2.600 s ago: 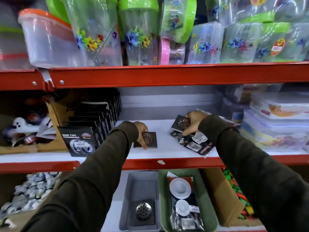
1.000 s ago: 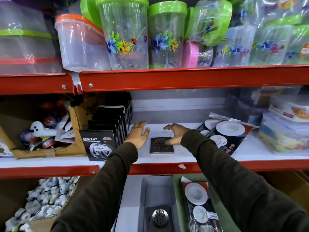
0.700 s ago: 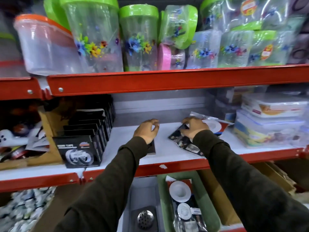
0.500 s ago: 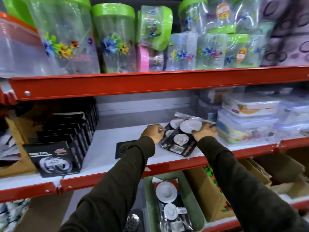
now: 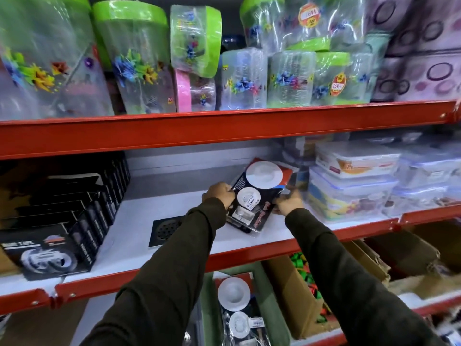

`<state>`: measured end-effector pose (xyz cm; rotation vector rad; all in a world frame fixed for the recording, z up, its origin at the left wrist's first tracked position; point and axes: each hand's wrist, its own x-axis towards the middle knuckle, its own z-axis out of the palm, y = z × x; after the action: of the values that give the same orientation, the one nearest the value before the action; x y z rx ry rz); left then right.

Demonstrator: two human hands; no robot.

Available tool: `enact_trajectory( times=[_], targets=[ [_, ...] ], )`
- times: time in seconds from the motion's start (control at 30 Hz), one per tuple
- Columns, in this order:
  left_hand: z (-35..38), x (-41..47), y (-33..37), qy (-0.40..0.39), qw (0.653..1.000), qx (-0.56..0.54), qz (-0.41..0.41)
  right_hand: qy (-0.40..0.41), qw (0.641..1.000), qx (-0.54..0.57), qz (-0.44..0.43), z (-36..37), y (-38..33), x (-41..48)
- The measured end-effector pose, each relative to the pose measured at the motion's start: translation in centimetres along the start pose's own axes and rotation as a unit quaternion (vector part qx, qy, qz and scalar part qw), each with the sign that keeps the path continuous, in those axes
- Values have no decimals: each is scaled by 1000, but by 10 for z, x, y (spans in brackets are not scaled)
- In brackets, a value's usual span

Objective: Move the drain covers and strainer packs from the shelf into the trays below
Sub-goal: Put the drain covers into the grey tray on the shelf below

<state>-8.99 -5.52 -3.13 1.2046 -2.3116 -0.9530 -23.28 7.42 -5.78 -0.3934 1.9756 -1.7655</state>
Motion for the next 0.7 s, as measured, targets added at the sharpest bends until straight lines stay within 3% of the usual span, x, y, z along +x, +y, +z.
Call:
enact_trajectory(
  times=[0.07,0.23,0.4,0.7],
  targets=[
    [-2,7,0,9,1000,0,-12,5,1000,-26,-1,5,-5,4],
    [11,7,-15,-13,996,69,-63,7,974,-227,-26,10,11,5],
    [17,2,-31,-9,997,-33,-67,43,976,-212,-34,15,17,2],
    [27,-21,-10,-84,992,-59,-78,67,968,-242,-25,-13,10,-1]
  ],
)
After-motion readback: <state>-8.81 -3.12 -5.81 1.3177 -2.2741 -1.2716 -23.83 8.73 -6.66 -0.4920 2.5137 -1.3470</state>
